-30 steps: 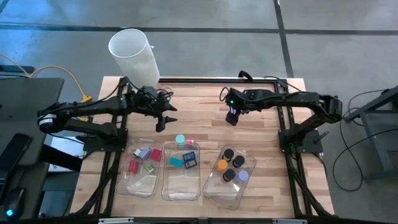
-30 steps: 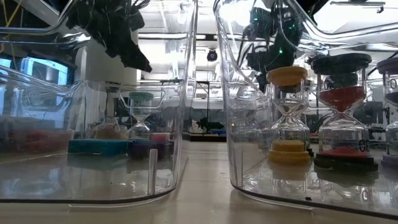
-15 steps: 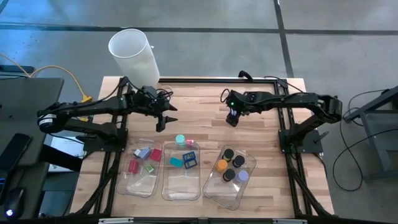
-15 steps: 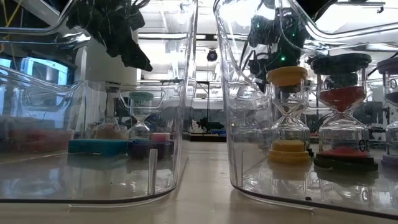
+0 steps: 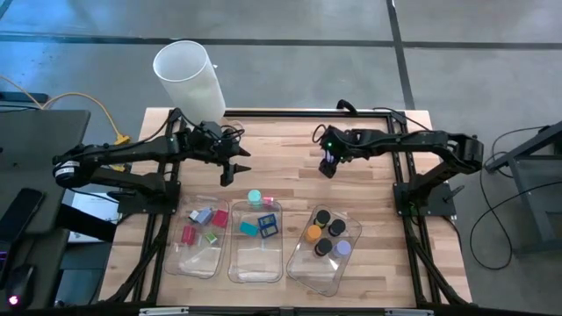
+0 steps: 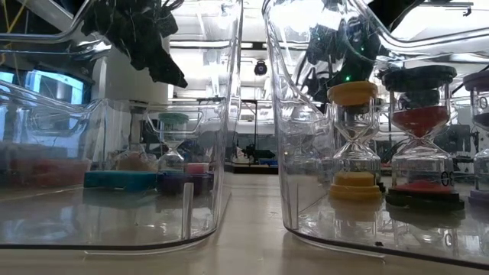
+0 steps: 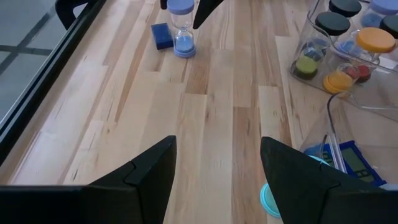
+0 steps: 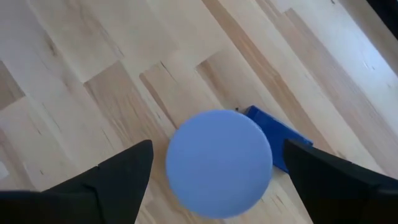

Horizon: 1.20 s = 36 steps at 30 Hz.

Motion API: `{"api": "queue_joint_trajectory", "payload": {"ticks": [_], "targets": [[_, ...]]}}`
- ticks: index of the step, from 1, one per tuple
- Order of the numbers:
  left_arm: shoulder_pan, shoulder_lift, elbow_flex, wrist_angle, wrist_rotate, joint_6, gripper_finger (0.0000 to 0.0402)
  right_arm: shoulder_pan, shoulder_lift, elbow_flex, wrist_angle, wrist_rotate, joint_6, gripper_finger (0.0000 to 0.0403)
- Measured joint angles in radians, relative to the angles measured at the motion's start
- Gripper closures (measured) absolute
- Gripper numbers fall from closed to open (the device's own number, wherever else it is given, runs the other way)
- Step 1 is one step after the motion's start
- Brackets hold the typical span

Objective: Pick & Place Office items
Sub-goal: Put the purple hourglass into the right bin

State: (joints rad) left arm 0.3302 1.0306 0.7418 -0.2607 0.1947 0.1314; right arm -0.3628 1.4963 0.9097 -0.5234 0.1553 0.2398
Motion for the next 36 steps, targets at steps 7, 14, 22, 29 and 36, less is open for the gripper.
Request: {"api": "queue_joint_trajectory", "payload": {"ticks": [7, 14, 22, 29, 36], "targets": [[0.000, 0.000, 0.000, 0.000, 0.000, 0.003, 0.0178, 0.000, 0.000, -0.006, 0.027, -0.001, -0.002, 0.0110], [0.000, 0.000, 0.000, 0.000, 0.000, 0.003, 0.0178, 0.000, 0.000, -0.006, 0.028, -0.006, -0.008, 0.0217], [0.000, 0.000, 0.000, 0.000, 0.000, 0.003, 0.0178, 0.009, 0.000, -0.006, 0.028, -0.012, -0.011, 0.0220], [0.000, 0.000, 0.000, -0.002, 0.000, 0.000, 0.0178, 0.059, -0.008, 0.007, 0.000, 0.031, -0.027, 0.0220], [0.000, 0.000, 0.000, -0.011, 0.000, -0.015, 0.0178, 0.160, -0.011, 0.158, -0.164, 0.081, -0.007, 0.0220]]}}
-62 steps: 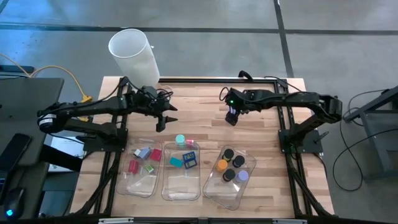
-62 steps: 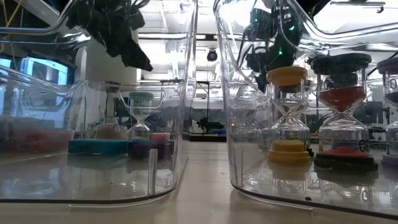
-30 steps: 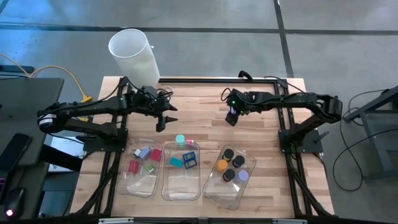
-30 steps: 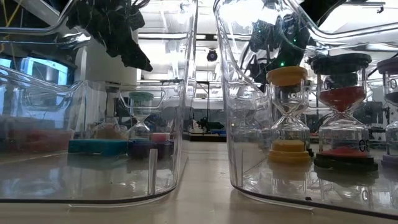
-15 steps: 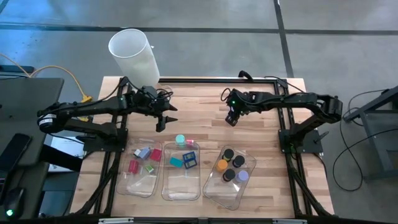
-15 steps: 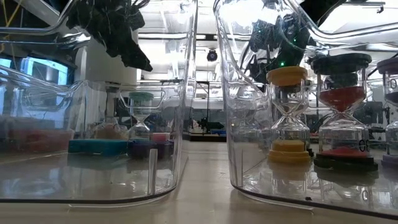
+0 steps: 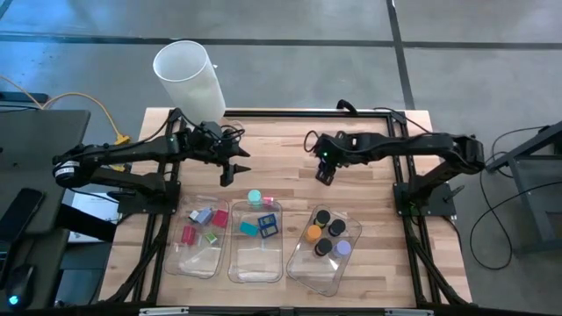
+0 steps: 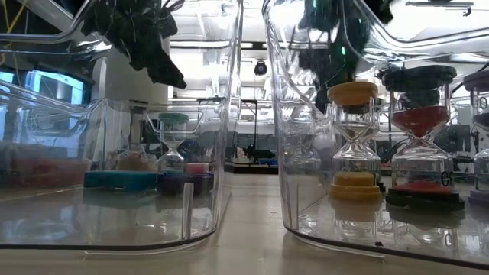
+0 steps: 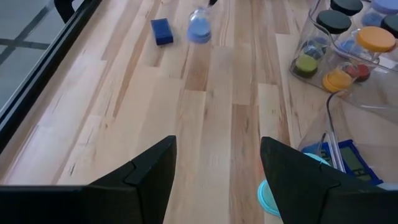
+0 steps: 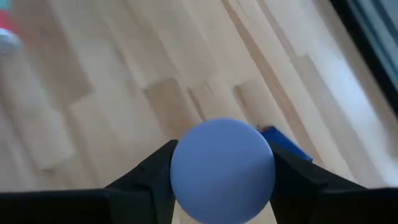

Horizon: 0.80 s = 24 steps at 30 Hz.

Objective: Pick & Place Office items
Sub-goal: Put the purple hourglass into the right bin

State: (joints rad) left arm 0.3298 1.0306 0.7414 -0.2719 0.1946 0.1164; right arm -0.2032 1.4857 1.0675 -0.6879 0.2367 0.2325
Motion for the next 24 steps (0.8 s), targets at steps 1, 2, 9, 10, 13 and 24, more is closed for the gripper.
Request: {"api": "queue_joint_trajectory", "payload": {"ticks": [1, 2, 9, 10, 13, 24], "targets": [[0.000, 0.000, 0.000, -0.001, 0.000, -0.007, 0.0178, 0.020, 0.000, 0.028, -0.023, 0.006, 0.001, 0.0220], [0.000, 0.000, 0.000, -0.002, 0.001, -0.011, 0.0178, 0.041, -0.001, 0.057, -0.050, 0.018, 0.002, 0.0220], [-0.010, 0.000, 0.000, -0.022, 0.122, -0.022, 0.0178, 0.200, -0.002, 0.266, -0.229, 0.079, 0.059, 0.0220], [-0.016, 0.000, 0.000, -0.022, 0.134, -0.028, 0.0178, 0.224, -0.002, 0.292, -0.244, 0.080, 0.070, 0.0220], [-0.036, 0.000, 0.000, -0.022, 0.147, -0.042, 0.0178, 0.302, -0.002, 0.355, -0.259, 0.075, 0.108, 0.0220], [-0.147, -0.003, 0.000, -0.028, 0.150, -0.064, 0.0178, 0.613, -0.002, 0.417, -0.187, 0.069, 0.353, 0.0220]]}}
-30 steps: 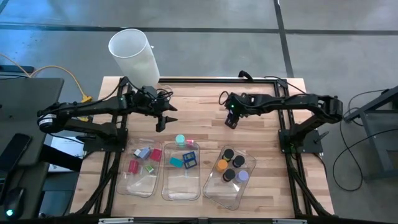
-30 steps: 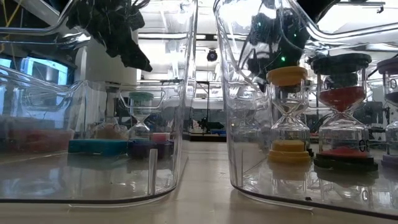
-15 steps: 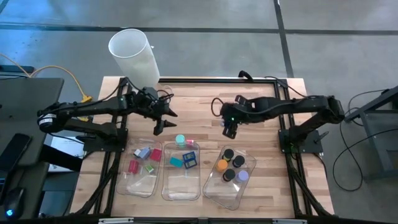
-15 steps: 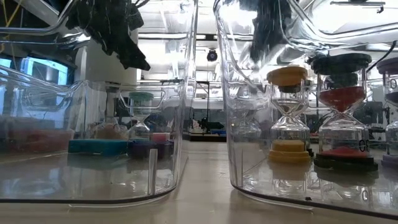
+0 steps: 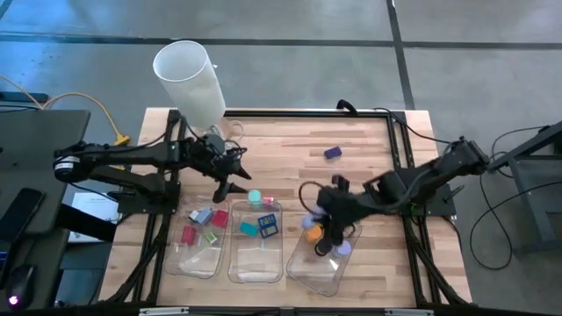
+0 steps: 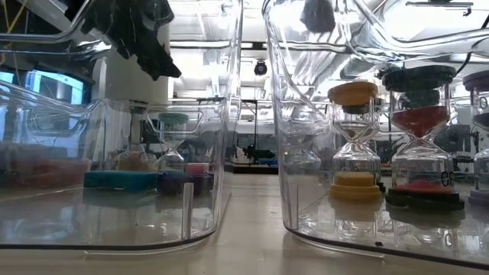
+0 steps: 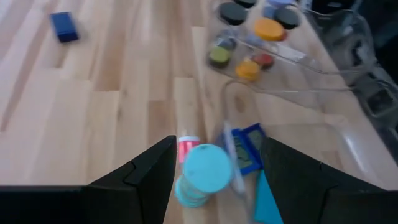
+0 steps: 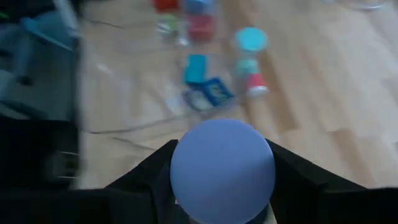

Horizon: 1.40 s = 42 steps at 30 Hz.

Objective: Pick & Place Office items
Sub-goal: Put the purple hourglass into the right bin

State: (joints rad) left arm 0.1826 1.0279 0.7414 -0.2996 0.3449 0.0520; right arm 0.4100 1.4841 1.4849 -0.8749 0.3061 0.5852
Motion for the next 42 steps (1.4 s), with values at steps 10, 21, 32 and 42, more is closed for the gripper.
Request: {"api": "queue_joint_trajectory", "payload": {"ticks": [10, 21, 32, 42], "targets": [[-0.126, -0.058, 0.000, 0.017, 0.000, -0.059, 0.0178, 0.157, 0.106, 0.001, 0.175, 0.007, 0.125, 0.0220], [-0.236, -0.090, 0.000, 0.014, 0.000, -0.111, 0.0178, 0.160, 0.285, 0.001, 0.180, -0.078, 0.265, 0.0220], [-0.341, -0.090, 0.000, 0.015, -0.002, -0.135, 0.0178, 0.159, 0.383, 0.001, 0.231, -0.065, 0.240, 0.0220], [-0.436, -0.090, 0.000, 0.016, -0.002, -0.183, 0.0178, 0.163, 0.460, 0.001, 0.225, -0.072, 0.167, 0.0220]]}}
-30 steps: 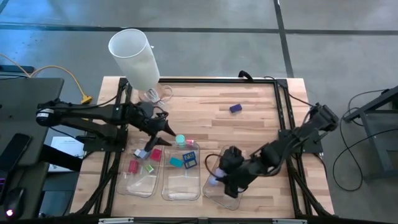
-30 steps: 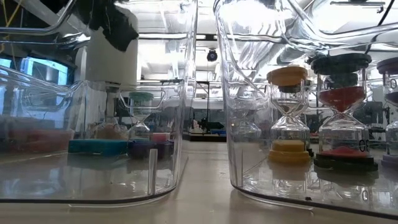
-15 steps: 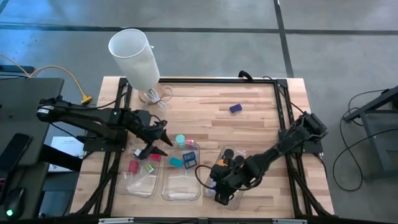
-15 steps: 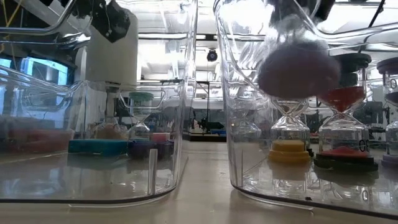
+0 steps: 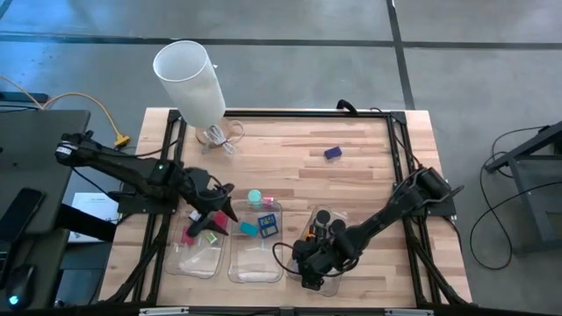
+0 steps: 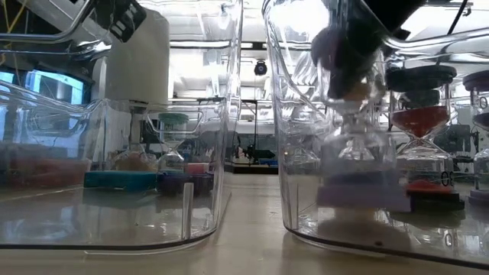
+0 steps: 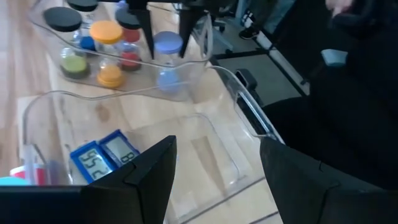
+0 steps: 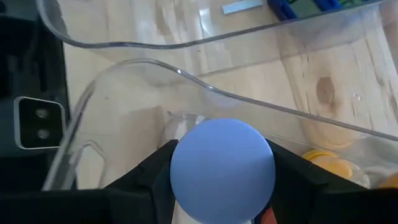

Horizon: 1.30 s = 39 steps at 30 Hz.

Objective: Pick & Place Office items
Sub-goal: Put the purple hourglass into the right bin, then put the blue digital clock into the middle bin

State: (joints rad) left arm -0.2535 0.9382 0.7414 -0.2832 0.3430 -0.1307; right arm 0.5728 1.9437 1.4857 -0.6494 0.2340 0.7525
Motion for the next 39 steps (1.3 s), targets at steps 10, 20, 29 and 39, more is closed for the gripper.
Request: {"api": "queue_joint_trajectory", "payload": {"ticks": [10, 20, 29, 39], "targets": [[-0.041, 0.000, 0.000, 0.016, -0.007, -0.019, 0.0178, 0.002, 0.009, 0.000, -0.027, 0.031, -0.069, 0.0215], [-0.040, 0.000, 0.000, 0.056, -0.007, -0.027, 0.0178, -0.005, 0.013, 0.000, -0.017, 0.026, -0.044, 0.0166], [-0.039, 0.000, 0.000, 0.060, -0.031, -0.027, 0.0178, -0.005, 0.013, 0.000, -0.019, 0.015, -0.054, 0.0161], [-0.039, 0.000, 0.000, 0.060, -0.030, -0.027, 0.0178, -0.003, 0.012, 0.000, -0.019, -0.032, -0.083, 0.0161]]}}
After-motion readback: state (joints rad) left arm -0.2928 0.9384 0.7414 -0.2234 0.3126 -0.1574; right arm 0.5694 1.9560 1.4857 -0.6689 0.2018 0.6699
